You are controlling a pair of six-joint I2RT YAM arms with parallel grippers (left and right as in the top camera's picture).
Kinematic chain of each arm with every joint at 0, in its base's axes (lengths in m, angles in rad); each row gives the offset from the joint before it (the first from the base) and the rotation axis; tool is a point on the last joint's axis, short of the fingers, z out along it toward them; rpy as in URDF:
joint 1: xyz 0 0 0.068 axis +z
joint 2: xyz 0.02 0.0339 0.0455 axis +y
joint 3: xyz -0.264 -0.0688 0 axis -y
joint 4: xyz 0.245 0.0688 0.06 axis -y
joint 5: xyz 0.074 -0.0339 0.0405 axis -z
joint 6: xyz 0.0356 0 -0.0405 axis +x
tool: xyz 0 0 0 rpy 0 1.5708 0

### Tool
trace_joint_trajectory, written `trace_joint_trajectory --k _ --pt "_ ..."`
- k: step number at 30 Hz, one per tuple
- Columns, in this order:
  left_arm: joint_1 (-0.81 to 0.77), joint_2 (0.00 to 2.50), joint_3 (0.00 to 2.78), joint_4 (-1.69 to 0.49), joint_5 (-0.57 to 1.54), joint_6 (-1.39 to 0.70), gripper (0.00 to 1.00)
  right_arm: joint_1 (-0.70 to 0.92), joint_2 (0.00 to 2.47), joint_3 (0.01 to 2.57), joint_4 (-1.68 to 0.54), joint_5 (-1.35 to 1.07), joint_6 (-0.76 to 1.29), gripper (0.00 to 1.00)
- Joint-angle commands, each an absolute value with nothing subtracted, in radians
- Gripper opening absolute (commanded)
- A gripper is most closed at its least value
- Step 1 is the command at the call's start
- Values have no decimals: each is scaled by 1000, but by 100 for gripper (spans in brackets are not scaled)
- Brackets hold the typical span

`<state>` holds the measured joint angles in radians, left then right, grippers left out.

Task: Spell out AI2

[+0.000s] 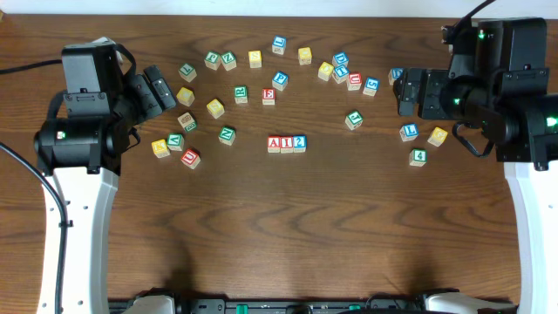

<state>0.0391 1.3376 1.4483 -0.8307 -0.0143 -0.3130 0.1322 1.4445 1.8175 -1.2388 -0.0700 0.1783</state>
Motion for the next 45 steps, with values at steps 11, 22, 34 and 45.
trace_joint_trajectory --k 11,22,34,45 --pt "44 1340 1462 -833 -27 -304 98 125 1442 1826 -1293 -64 178 99" --pt "44 1340 1462 -833 -27 -304 99 120 1436 1816 -1240 -19 178 99" --pt "44 1340 1462 -833 -27 -303 99 73 1252 1678 -958 1 133 99" --pt "44 1340 1462 -833 -27 -303 99 -3 834 1095 -525 0 106 99"
